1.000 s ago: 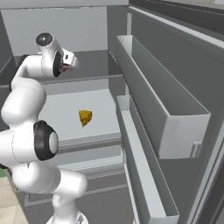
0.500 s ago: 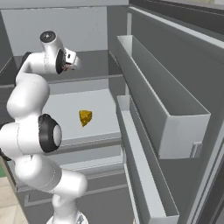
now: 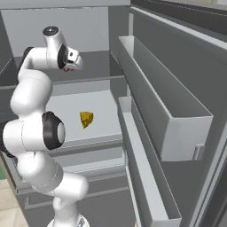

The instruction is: Take the cheese, shrimp, and sweet potato from the fridge and place them on the plate on the dining counter to create an appetizer plate.

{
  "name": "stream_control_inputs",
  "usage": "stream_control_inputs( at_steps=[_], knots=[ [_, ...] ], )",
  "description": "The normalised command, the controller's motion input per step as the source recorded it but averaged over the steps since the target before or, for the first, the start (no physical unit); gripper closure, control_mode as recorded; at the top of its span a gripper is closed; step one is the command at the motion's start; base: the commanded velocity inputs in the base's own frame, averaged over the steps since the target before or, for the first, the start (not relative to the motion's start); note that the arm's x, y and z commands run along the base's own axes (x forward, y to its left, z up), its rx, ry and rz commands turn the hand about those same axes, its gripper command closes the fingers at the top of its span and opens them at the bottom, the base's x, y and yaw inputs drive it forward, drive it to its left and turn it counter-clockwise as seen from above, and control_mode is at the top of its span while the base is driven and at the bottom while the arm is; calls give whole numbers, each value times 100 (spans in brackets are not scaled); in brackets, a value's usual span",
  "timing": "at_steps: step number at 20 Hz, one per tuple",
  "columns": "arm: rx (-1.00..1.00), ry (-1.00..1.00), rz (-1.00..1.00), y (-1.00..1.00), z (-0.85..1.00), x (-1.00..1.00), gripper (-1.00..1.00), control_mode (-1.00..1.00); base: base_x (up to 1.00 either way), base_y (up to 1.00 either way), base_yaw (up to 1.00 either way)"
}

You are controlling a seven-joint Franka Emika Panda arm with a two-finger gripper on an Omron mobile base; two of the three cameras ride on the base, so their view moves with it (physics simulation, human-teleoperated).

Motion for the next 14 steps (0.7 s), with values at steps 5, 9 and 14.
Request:
stream_control_inputs(
  at_steps=[5, 9, 14],
  knots=[
    [-5, -19, -1, 1, -55, -54, 100, -100, 0, 0, 0],
    [-3, -23, 0, 2, -34, -68, 100, -100, 0, 0, 0],
    [0, -3, 0, 0, 0, -84, 100, -100, 0, 0, 0]
  ],
)
